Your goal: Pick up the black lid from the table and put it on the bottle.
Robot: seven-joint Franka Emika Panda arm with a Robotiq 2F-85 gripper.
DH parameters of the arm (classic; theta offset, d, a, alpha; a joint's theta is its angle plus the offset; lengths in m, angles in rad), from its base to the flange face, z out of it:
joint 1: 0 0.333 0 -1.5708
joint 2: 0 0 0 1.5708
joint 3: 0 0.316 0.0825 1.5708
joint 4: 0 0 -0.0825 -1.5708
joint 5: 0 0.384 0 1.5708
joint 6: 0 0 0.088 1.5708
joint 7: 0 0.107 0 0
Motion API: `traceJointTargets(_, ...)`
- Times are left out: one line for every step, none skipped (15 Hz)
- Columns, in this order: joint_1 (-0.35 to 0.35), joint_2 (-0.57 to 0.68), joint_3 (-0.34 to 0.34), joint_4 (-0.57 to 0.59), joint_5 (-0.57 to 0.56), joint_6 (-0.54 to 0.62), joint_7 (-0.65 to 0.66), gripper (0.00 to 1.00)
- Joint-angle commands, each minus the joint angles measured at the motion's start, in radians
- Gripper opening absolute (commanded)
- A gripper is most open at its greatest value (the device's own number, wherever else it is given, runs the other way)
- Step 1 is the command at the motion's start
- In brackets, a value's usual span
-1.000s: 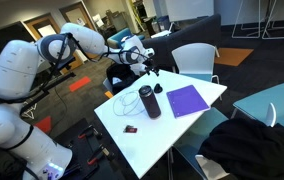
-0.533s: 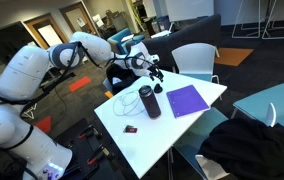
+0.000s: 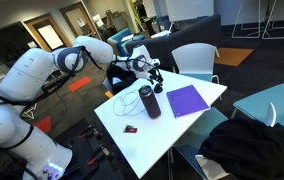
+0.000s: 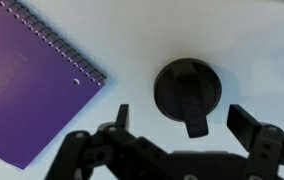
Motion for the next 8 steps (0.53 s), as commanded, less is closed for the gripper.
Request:
traceJointTargets(0.009, 0.032, 0.0, 0.062, 0.005, -0.063, 0.0, 1.0)
traceJointTargets(0.011, 0.037, 0.001, 0.068, 0.005, -0.067, -0.001, 1.0)
traceJointTargets(0.013, 0.043, 0.001, 0.074, 0.005, -0.07, 0.0, 1.0)
traceJointTargets(0.015, 0.049, 0.001, 0.081, 0.004, -0.07, 0.002, 1.0)
traceJointTargets(0.018, 0.056, -0.002, 0.089, 0.003, -0.069, 0.006, 1.0)
traceJointTargets(0.02, 0.063, -0.002, 0.096, 0.003, -0.068, 0.007, 1.0)
traceJointTargets(0.023, 0.069, -0.004, 0.104, 0.002, -0.067, 0.009, 1.0)
traceJointTargets(0.025, 0.076, -0.005, 0.11, 0.001, -0.066, 0.01, 1.0)
